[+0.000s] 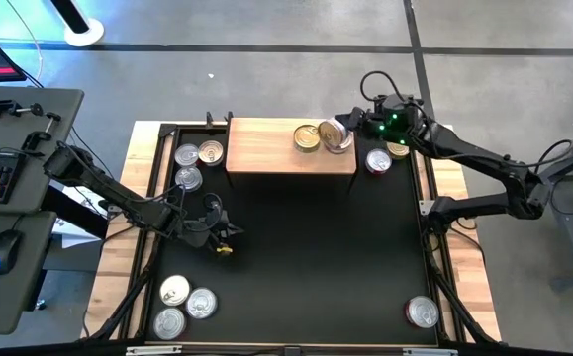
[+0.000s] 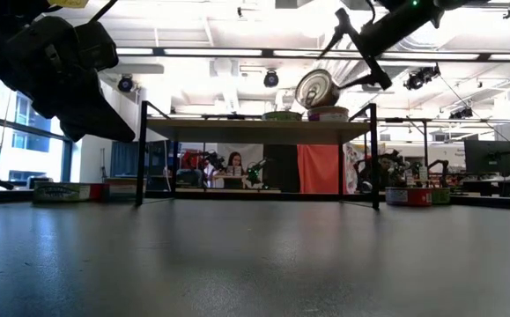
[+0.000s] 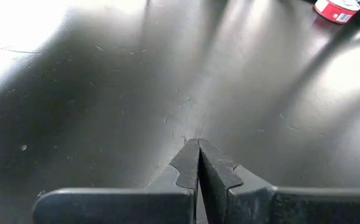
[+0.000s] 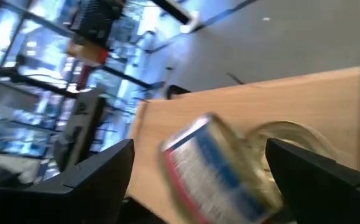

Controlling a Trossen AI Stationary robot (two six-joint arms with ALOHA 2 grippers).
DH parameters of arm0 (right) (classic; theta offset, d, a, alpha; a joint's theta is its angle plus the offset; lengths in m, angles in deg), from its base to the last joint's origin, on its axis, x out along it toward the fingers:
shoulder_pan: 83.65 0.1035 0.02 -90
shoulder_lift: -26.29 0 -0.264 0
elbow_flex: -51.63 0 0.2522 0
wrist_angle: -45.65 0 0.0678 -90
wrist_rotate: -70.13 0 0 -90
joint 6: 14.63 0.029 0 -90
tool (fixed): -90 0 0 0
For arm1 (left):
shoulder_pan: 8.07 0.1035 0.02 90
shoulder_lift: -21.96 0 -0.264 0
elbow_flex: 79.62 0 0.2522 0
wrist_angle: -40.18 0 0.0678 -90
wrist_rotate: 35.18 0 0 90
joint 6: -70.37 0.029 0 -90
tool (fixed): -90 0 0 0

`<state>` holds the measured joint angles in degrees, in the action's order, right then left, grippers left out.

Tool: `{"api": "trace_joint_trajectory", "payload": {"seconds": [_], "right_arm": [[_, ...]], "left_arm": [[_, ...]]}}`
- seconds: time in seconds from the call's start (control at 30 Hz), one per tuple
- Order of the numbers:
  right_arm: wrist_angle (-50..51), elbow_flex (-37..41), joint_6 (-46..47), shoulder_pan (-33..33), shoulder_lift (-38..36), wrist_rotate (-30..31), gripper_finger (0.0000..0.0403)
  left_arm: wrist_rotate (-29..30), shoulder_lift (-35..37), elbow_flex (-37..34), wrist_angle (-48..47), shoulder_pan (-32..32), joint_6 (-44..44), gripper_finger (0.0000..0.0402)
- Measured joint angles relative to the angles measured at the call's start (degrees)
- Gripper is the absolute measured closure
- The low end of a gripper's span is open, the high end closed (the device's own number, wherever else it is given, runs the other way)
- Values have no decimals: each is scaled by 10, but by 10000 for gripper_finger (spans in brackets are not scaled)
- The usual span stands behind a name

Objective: Stack canned seafood by type on shelf
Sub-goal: Stack the top right blue tuna can on top of the other blue tuna can

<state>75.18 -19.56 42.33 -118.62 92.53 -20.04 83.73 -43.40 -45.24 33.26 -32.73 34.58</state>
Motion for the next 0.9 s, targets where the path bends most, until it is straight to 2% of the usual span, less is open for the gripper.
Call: {"api": "trace_joint_trajectory", "payload": {"seconds": [0.43, 0.7, 0.9], "right_arm": [[21, 0, -12, -5, -1, 43, 48], [22, 0, -21, -37, -21, 45, 48], [23, -11, -83, -66, -47, 44, 48]], "left_arm": [[0, 0, 0, -1, 0, 0, 402], [0, 0, 0, -1, 0, 0, 401], [0, 0, 0, -1, 0, -1, 401]]}}
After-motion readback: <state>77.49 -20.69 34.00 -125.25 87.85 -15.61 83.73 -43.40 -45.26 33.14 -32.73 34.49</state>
